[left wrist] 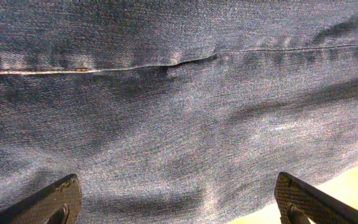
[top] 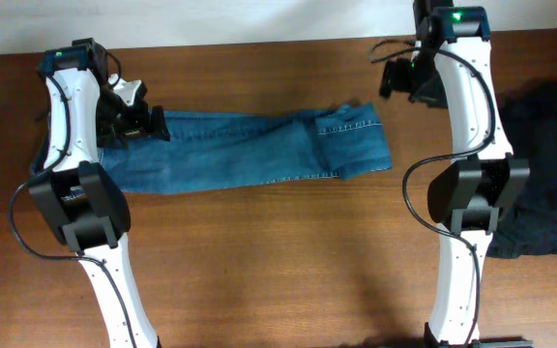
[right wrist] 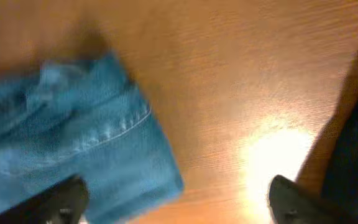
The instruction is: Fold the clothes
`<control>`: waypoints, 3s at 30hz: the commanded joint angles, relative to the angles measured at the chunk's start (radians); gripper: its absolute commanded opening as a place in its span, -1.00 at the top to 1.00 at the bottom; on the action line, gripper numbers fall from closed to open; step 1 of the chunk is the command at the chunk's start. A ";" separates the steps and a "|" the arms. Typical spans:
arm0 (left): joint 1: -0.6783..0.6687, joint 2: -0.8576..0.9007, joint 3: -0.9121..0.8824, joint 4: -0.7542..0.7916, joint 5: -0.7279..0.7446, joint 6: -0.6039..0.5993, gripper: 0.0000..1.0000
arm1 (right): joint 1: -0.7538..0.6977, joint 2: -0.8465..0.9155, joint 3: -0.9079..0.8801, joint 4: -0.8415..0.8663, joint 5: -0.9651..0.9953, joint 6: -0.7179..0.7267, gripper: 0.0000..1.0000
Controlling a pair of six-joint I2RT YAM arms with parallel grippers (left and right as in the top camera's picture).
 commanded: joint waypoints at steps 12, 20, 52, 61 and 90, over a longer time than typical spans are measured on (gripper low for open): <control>-0.003 -0.007 -0.006 -0.009 0.001 0.013 -0.99 | -0.040 -0.023 -0.355 0.162 -0.299 -0.646 -0.98; -0.003 -0.007 -0.007 -0.009 0.000 0.013 -0.98 | -0.040 -0.023 -0.483 0.290 -0.473 -0.653 -0.98; -0.003 -0.007 -0.007 -0.001 0.000 0.013 -0.98 | -0.237 -0.041 -0.381 0.197 -0.108 -0.298 0.93; -0.003 -0.007 -0.007 0.010 0.001 0.013 -0.98 | -0.245 -0.042 -0.072 -0.019 -0.018 -0.219 0.92; -0.003 -0.007 -0.007 0.017 0.001 0.013 -0.98 | 0.040 -0.040 0.073 -0.095 -0.014 -0.005 0.92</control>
